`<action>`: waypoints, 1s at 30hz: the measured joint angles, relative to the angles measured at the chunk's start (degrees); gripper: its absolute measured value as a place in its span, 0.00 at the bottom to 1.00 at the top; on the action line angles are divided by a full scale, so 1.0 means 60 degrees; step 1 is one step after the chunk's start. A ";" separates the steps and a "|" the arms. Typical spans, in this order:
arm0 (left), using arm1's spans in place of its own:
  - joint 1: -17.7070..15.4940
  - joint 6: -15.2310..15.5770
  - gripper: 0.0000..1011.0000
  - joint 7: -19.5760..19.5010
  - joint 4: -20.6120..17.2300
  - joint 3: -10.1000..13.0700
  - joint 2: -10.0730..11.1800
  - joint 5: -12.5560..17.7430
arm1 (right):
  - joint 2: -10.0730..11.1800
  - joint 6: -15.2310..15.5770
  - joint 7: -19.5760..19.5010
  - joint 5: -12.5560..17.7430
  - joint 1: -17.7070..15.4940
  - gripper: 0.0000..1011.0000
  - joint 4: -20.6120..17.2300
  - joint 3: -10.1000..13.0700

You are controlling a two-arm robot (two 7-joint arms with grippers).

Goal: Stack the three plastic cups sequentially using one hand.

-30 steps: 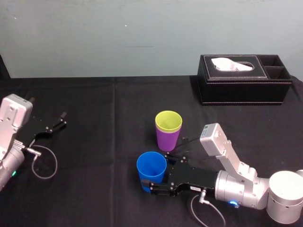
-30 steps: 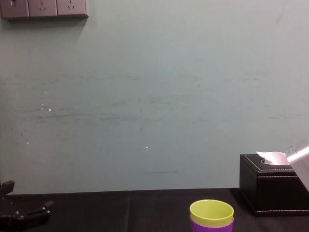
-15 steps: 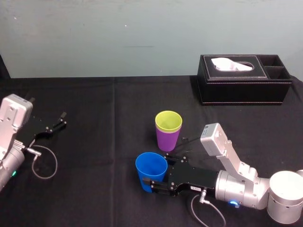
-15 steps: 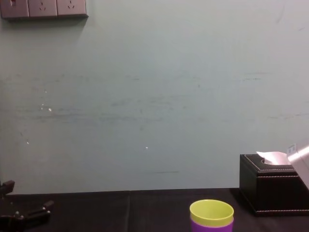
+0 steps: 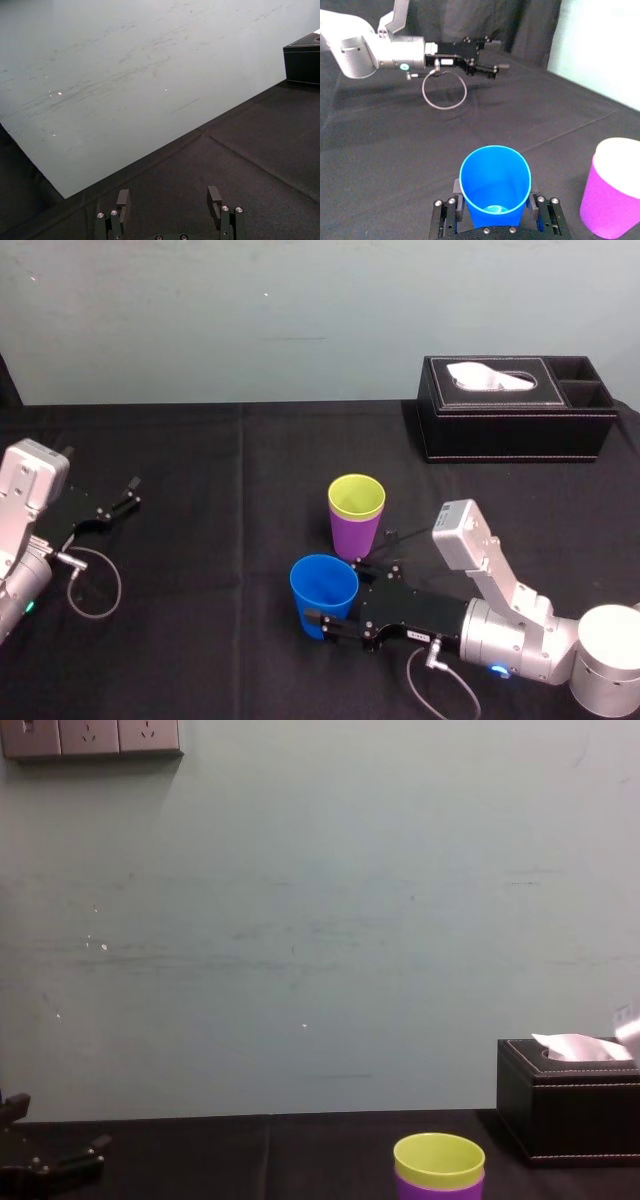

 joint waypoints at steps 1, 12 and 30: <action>0.0000 0.0000 1.00 0.0000 0.0000 0.0001 0.0000 0.0000 | 0.0030 -0.0027 -0.0051 -0.0008 -0.0052 0.72 -0.0096 0.0033; 0.0000 0.0000 1.00 0.0000 0.0000 0.0001 0.0000 0.0000 | 0.0546 0.0651 -0.0885 0.0188 -0.0604 0.72 -0.1760 0.0845; 0.0000 0.0001 1.00 0.0000 0.0000 0.0001 0.0000 0.0000 | 0.0545 0.2309 -0.1769 0.0315 -0.0010 0.72 -0.2493 0.1500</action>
